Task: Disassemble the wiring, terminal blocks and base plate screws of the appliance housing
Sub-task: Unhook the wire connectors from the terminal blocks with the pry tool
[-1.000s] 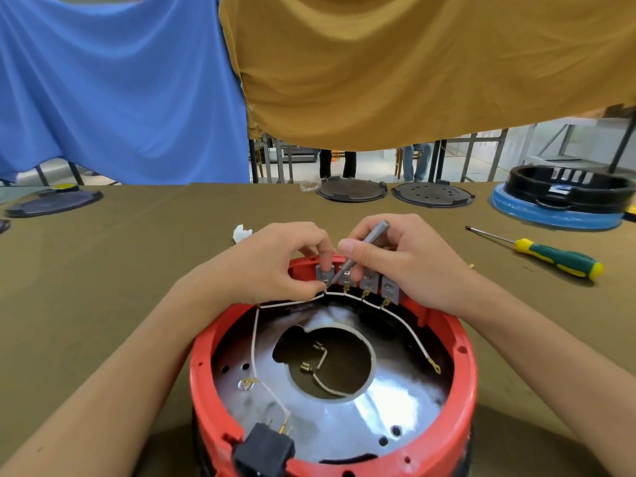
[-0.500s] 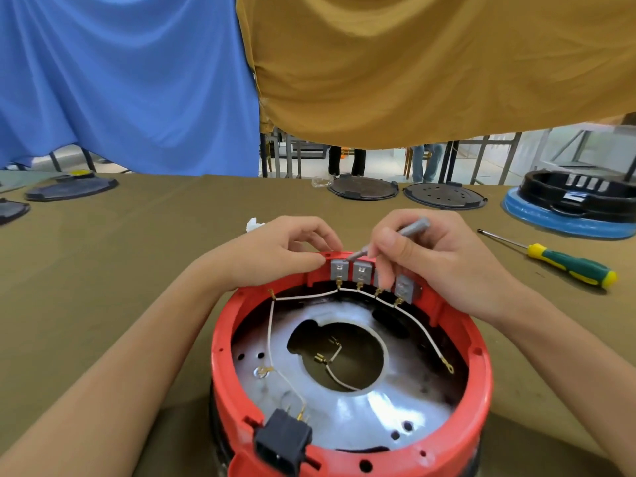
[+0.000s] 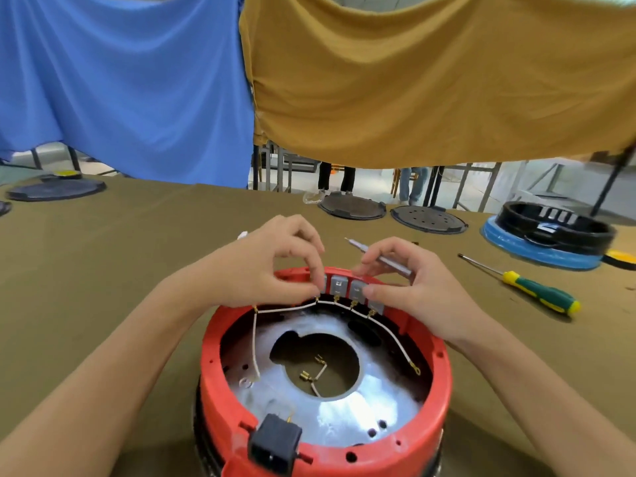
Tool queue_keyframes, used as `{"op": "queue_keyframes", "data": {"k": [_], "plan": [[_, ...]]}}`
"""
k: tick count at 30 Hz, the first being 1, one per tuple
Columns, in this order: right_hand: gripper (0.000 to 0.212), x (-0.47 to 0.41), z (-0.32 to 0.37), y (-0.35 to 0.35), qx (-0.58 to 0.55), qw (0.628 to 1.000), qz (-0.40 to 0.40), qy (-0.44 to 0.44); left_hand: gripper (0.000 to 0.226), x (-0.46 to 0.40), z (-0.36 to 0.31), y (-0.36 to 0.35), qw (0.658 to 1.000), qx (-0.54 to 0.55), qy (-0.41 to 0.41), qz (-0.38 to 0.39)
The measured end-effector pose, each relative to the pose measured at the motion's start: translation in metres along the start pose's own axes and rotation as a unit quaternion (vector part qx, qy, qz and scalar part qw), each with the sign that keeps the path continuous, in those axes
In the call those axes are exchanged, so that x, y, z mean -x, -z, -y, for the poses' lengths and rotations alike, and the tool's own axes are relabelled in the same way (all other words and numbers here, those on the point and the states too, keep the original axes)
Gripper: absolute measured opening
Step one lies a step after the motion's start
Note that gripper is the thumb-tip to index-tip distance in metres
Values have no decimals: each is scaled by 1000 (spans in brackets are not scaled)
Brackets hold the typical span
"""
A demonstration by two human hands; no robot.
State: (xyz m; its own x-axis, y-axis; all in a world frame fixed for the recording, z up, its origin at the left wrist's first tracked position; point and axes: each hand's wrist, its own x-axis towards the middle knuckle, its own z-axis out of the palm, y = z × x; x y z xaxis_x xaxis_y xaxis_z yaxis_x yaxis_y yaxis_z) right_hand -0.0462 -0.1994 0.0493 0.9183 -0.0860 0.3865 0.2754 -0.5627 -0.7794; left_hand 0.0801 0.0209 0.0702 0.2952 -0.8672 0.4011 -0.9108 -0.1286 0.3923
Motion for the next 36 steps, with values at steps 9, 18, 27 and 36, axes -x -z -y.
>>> {"op": "queue_keyframes", "data": {"k": [9, 18, 27, 36], "plan": [[36, 3, -7, -2, -67, 997, -32, -19, 6, -1, -40, -31, 873, -370, -228, 222], [31, 5, -8, -4, -124, 991, -36, -42, 21, -6, -45, -35, 838, -400, -273, 250], [28, 5, -9, -4, -129, 990, -33, -50, 6, -17, -48, -41, 813, -412, -227, 344], [26, 5, -8, -4, -143, 988, -26, -54, 6, -27, -63, -15, 871, -316, -47, 372]]}}
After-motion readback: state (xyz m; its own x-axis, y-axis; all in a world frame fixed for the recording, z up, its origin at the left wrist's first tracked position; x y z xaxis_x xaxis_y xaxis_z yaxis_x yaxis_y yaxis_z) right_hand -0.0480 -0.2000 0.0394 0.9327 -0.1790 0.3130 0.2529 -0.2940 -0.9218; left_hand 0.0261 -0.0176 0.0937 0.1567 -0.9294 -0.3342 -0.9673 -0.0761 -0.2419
